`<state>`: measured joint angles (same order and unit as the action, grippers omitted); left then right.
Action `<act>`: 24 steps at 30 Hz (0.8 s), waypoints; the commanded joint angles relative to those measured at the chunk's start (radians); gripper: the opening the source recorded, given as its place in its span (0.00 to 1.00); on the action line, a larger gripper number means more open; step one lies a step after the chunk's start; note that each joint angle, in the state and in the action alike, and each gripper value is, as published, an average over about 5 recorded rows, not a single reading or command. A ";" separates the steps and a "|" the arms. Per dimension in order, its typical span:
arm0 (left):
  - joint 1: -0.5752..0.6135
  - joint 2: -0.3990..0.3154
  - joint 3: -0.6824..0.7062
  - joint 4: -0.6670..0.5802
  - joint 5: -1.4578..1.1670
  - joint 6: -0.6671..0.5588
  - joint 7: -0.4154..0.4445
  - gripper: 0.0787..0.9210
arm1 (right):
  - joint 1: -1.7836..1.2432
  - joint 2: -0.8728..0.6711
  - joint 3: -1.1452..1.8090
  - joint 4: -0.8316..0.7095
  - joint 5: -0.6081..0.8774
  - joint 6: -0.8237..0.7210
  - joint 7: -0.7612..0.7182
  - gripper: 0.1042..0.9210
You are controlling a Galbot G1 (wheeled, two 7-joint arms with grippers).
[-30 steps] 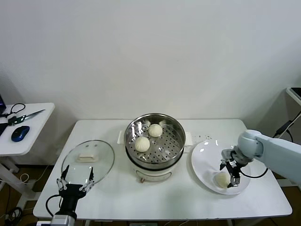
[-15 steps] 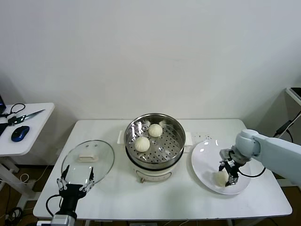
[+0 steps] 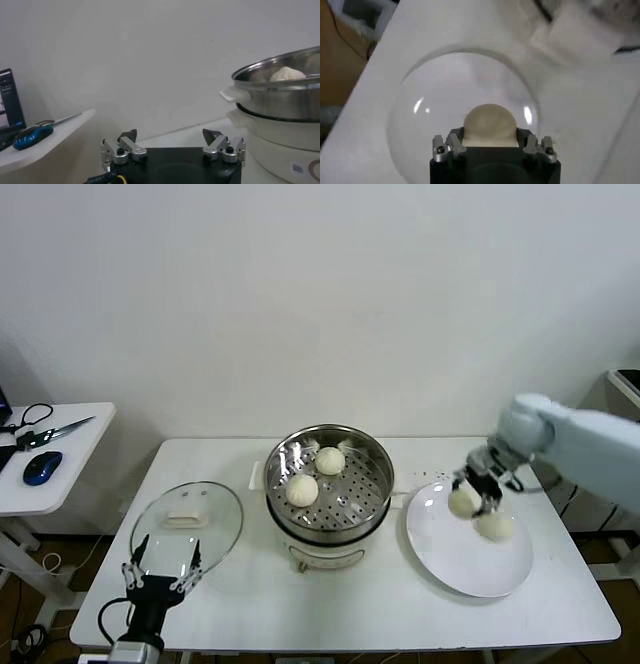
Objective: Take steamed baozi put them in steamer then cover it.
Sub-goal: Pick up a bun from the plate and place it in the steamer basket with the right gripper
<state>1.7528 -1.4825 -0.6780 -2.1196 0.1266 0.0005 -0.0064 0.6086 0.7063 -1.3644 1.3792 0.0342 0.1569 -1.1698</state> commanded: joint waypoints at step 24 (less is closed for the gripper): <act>0.011 0.015 0.014 0.013 -0.021 0.001 0.003 0.88 | -0.009 0.584 -0.041 0.073 -0.279 0.421 -0.062 0.71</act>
<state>1.7495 -1.4654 -0.6608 -2.1142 0.1178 0.0113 -0.0045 0.7012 1.1965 -1.3939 1.4360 -0.1371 0.5159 -1.2284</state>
